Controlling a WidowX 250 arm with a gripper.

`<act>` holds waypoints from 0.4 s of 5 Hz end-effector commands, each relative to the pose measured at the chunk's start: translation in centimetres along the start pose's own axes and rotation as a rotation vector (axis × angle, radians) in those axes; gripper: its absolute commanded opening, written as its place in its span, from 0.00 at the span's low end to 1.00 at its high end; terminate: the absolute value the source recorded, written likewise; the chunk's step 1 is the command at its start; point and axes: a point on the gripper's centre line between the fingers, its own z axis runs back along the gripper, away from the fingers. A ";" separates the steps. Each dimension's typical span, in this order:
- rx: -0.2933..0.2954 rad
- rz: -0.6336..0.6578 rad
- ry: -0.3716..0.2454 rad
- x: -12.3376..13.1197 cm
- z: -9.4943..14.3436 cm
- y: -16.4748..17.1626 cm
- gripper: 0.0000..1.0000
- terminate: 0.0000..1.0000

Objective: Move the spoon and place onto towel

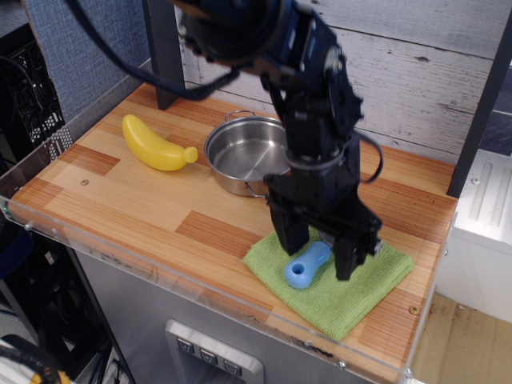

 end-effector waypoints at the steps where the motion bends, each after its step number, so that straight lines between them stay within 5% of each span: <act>1: 0.016 0.041 -0.107 1.1 6.9 0.9 1.00 0.00; 2: 0.047 0.125 -0.095 0.2 10.1 4.4 1.00 0.00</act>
